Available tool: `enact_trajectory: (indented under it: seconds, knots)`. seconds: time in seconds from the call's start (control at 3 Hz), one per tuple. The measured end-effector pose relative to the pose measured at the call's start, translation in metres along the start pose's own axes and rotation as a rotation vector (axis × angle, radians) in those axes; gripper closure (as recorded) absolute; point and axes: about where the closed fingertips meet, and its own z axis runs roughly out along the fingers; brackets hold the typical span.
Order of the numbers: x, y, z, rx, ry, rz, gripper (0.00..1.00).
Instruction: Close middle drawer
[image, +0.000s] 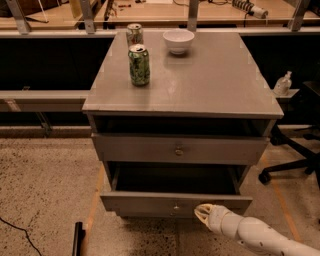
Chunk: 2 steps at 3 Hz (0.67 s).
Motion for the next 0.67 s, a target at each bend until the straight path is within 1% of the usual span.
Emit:
enact_trajectory:
  seconds: [0.33, 0.67]
  knots:
    - [0.0, 0.0, 0.0, 0.0, 0.0, 0.0, 1.0]
    - [0.0056, -0.0043, 0.0066, 0.022, 0.01, 0.008, 1.0]
